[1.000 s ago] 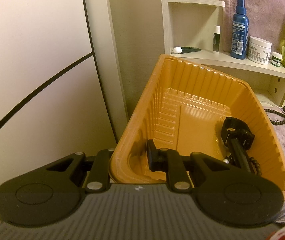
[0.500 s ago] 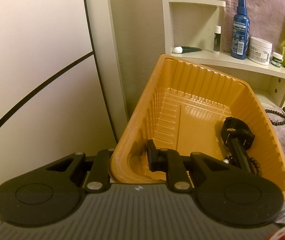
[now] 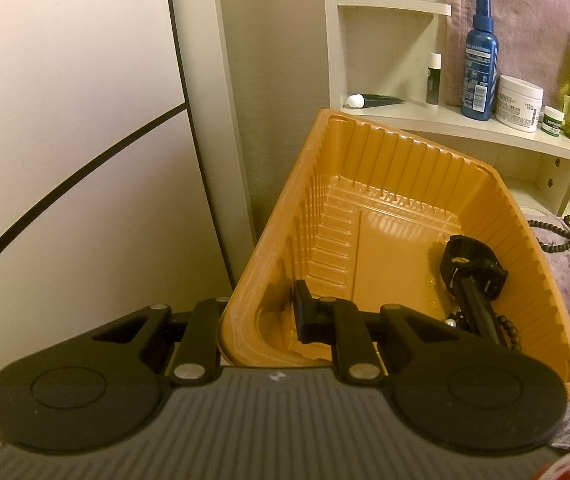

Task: Organize jewelry
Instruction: 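Grasp the brown bead strand with the right gripper and lift it high, then lower the bead strand into the orange tray and open the right gripper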

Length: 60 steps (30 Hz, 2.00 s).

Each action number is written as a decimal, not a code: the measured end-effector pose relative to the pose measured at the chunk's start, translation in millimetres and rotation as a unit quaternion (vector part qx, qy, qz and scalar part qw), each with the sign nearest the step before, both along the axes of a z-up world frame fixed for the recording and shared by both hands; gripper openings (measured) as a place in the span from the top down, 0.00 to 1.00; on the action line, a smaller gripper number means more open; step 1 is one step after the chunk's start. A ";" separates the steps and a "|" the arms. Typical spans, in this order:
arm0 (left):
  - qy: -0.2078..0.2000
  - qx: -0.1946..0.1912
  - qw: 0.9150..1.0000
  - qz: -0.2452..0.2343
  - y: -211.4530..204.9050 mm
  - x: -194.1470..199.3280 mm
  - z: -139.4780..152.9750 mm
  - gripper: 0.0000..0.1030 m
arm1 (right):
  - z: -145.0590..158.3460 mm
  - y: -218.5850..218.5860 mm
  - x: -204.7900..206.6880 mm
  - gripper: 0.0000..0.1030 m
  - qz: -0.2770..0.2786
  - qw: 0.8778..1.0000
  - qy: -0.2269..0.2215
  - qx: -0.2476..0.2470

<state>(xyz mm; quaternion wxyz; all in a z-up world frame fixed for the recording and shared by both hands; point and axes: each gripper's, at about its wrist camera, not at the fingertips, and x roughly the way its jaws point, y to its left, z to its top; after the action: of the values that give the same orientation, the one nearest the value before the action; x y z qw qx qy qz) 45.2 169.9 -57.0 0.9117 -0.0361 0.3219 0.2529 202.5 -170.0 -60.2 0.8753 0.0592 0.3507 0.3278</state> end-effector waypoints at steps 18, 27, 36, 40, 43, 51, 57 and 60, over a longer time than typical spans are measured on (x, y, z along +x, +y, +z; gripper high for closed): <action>-0.005 0.004 1.000 -0.004 -2.7 -2.2 4.4 0.85 | 117.4 -16.6 -16.8 0.94 0.017 0.991 -0.090 0.102; -0.010 -0.001 1.000 -0.005 -0.8 -5.7 4.7 0.86 | 158.8 16.4 -19.3 0.94 0.052 0.981 -0.128 0.137; -0.012 -0.004 1.000 -0.009 -0.4 -7.4 6.3 0.87 | 184.7 61.4 -30.7 0.94 0.114 0.965 -0.135 0.191; -0.014 -0.005 1.000 -0.010 -0.9 -7.6 7.3 0.87 | 183.2 84.7 -36.5 0.94 0.138 0.962 -0.124 0.201; -0.015 -0.005 1.000 -0.010 -1.7 -7.3 8.1 0.87 | 175.0 99.9 -38.8 0.94 0.155 0.961 -0.108 0.204; -0.015 -0.006 1.000 -0.010 -1.3 -8.1 8.2 0.87 | 116.6 134.4 -32.2 0.94 0.172 0.974 -0.035 0.140; -0.014 -0.005 1.000 -0.010 -1.3 -8.2 8.5 0.87 | 73.6 143.3 -26.3 0.94 0.184 0.977 0.004 0.105; -0.013 -0.006 1.000 -0.010 -0.8 -7.7 8.6 0.87 | 65.7 144.9 -26.1 0.94 0.189 0.976 0.008 0.106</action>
<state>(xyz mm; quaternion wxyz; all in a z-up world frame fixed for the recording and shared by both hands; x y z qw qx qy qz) 37.6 169.1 -48.4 0.9178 -0.0413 0.3120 0.2420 176.4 -25.1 5.5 0.7833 0.0873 0.3260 0.5220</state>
